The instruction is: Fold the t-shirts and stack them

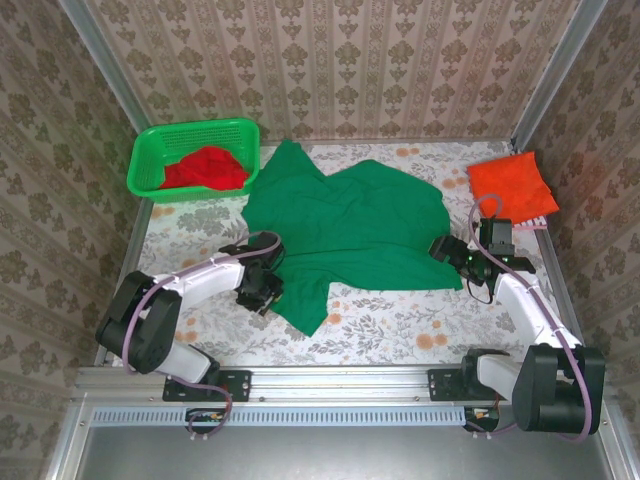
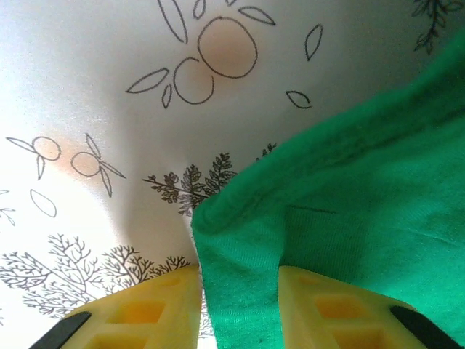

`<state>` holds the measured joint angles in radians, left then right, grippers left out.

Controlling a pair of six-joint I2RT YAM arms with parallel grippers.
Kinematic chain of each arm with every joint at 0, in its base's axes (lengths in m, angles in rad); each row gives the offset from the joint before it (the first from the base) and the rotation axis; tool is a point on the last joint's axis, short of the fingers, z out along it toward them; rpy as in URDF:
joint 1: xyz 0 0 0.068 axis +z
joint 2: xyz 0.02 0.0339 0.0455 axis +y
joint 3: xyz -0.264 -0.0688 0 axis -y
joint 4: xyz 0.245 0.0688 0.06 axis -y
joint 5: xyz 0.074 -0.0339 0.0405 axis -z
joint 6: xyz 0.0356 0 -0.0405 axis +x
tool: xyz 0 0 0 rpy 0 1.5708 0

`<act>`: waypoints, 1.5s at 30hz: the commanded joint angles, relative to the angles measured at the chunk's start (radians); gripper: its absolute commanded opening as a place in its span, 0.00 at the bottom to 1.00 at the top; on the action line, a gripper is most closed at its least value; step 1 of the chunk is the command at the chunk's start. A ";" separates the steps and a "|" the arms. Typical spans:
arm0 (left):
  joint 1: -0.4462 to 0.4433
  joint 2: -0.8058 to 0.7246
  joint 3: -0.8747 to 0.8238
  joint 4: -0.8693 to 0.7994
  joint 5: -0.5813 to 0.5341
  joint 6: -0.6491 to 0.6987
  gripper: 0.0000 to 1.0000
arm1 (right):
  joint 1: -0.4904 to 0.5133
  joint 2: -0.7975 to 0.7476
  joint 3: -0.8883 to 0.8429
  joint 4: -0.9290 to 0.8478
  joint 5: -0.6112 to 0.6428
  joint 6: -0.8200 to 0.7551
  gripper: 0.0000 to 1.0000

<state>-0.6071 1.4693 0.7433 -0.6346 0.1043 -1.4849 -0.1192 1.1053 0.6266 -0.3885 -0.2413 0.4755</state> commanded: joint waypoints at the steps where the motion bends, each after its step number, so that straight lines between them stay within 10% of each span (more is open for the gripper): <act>1: -0.016 -0.002 0.023 -0.005 0.037 -0.023 0.36 | -0.003 -0.004 -0.009 0.016 -0.015 0.011 0.90; 25: -0.043 0.055 -0.026 0.052 0.048 -0.072 0.37 | -0.003 0.005 -0.014 0.013 -0.014 -0.002 0.90; 34: -0.042 0.074 -0.033 0.071 0.054 -0.057 0.00 | -0.005 -0.024 -0.008 -0.046 0.099 0.035 0.88; 45: 0.027 -0.050 -0.051 0.020 0.039 -0.015 0.00 | -0.043 0.027 -0.053 -0.122 0.115 0.190 0.69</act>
<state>-0.6044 1.4513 0.7219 -0.6312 0.1665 -1.5131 -0.1551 1.1179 0.6056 -0.4919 -0.0875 0.5941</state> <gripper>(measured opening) 0.052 0.692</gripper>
